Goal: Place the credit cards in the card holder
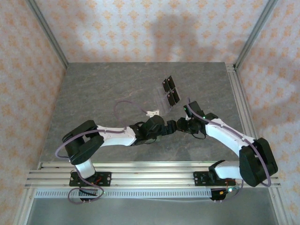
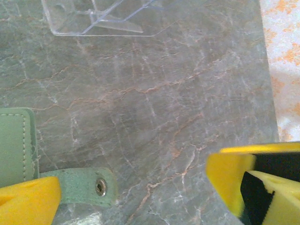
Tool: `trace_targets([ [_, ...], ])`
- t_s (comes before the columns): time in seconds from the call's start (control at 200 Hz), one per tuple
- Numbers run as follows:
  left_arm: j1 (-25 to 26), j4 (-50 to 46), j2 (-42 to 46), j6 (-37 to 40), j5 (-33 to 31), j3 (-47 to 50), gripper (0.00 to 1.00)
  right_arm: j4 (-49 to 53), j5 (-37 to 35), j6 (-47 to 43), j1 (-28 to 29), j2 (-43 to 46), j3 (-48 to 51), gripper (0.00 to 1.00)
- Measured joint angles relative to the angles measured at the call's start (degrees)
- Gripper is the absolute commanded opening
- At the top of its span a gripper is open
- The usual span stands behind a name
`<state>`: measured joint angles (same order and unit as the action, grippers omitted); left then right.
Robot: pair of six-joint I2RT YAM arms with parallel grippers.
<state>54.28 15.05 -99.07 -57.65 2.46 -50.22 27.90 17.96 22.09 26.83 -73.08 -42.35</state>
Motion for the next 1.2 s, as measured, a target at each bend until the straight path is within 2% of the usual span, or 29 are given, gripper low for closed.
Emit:
trace_targets([
  [0.225,0.00,-0.24,-0.44,-0.33,-0.37,-1.33,1.00,1.73,-0.59,1.05,-0.28,4.04,0.04,0.40],
  [0.405,-0.04,-3.91,-0.04,1.44,-0.46,-4.79,1.00,2.14,-0.83,2.49,-1.18,7.13,0.04,0.40],
  [0.726,-2.16,-9.81,0.35,5.31,0.55,-8.31,1.00,-1.29,1.51,6.14,-0.68,7.93,1.33,0.34],
  [0.961,-6.47,-15.45,1.79,8.41,3.04,-10.71,1.00,-5.90,-0.37,10.84,5.49,7.26,2.08,0.33],
  [1.081,-10.43,-16.06,3.23,9.51,2.16,-13.42,1.00,-9.79,6.03,11.13,14.75,3.78,0.72,0.32],
  [1.201,-15.02,-20.59,8.22,11.50,0.33,-13.55,1.00,-12.61,9.11,10.86,18.49,-1.33,-2.97,0.30],
])
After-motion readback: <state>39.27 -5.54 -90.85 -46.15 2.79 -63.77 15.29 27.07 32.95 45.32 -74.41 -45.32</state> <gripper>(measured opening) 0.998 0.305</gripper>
